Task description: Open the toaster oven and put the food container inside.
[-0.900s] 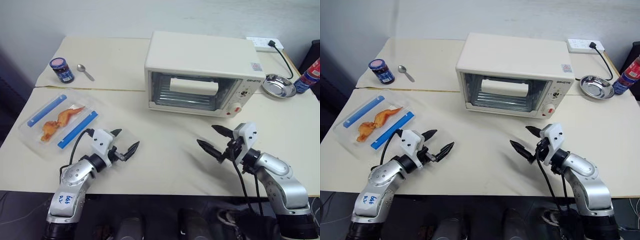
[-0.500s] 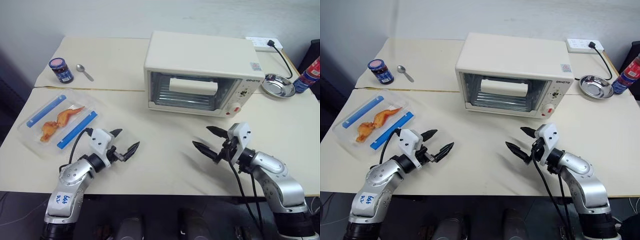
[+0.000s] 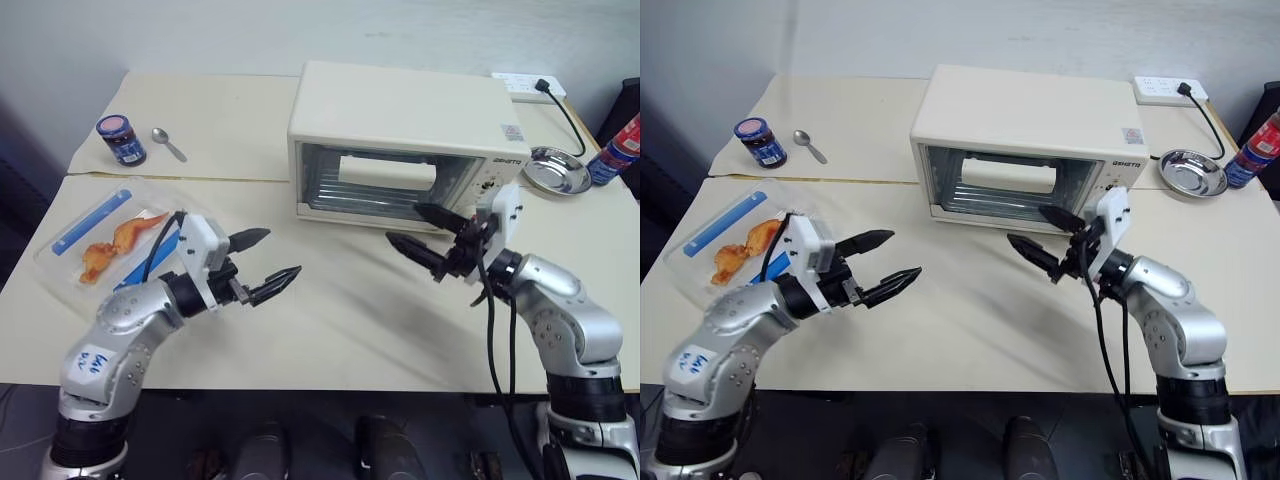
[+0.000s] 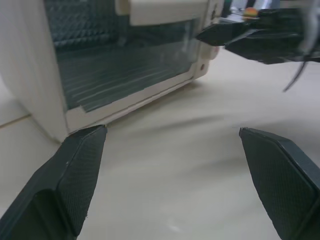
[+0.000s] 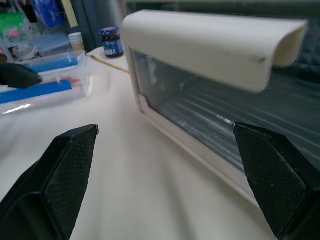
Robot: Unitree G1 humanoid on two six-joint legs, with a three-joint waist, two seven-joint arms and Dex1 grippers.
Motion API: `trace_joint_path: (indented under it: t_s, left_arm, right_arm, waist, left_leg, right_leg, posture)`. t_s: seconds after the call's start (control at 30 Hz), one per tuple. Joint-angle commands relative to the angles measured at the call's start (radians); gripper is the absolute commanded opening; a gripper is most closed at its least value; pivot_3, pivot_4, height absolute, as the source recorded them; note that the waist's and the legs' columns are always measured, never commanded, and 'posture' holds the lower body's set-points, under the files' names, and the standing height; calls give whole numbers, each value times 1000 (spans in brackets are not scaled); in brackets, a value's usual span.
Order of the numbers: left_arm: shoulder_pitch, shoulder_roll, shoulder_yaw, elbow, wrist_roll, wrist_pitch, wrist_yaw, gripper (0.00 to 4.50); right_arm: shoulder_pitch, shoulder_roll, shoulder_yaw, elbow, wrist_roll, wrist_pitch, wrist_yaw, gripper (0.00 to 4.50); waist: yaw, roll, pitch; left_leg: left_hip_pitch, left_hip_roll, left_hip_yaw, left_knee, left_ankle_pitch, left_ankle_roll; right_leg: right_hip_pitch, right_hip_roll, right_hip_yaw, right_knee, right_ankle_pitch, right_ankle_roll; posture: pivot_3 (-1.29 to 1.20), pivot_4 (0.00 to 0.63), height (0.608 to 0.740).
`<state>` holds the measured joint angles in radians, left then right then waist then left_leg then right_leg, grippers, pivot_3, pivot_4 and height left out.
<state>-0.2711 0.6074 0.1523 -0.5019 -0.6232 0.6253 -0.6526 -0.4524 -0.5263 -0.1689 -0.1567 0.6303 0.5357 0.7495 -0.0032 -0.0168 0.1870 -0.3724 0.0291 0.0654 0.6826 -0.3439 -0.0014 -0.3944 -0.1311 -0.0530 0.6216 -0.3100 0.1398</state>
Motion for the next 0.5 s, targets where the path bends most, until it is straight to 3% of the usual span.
trace_joint_path:
  t_s: [0.03,0.2,0.4,0.5]
  left_arm:
    - [-59,45,38,-36,-61,17,-40,4500]
    - [-119,66,50,-30,-84,29,-30,4500]
    - [-145,44,39,1,-35,-4,14,4500]
    - [-181,15,51,36,-25,-17,55,3898]
  right_arm:
    - [-62,-14,-42,32,23,0,4,4474]
    - [-95,-14,-46,45,39,5,17,4474]
    - [-20,-25,-35,-60,86,20,70,4474]
    - [26,-27,-33,-112,105,25,76,4500]
  waist:
    - [0,0,0]
    - [0,0,0]
    - [1,0,0]
    - [2,0,0]
  left_leg:
    - [0,0,0,0,0,0]
    - [0,-1,0,0,0,0]
    - [-1,-1,0,0,0,0]
    - [-1,-1,0,0,0,0]
  right_leg:
    - [0,0,0,0,0,0]
    - [0,1,0,-1,0,0]
    - [0,2,-1,-1,0,0]
    - [0,2,-1,-1,0,0]
  posture:
    - [0,150,740]
    - [0,150,740]
    - [0,150,740]
    - [0,150,740]
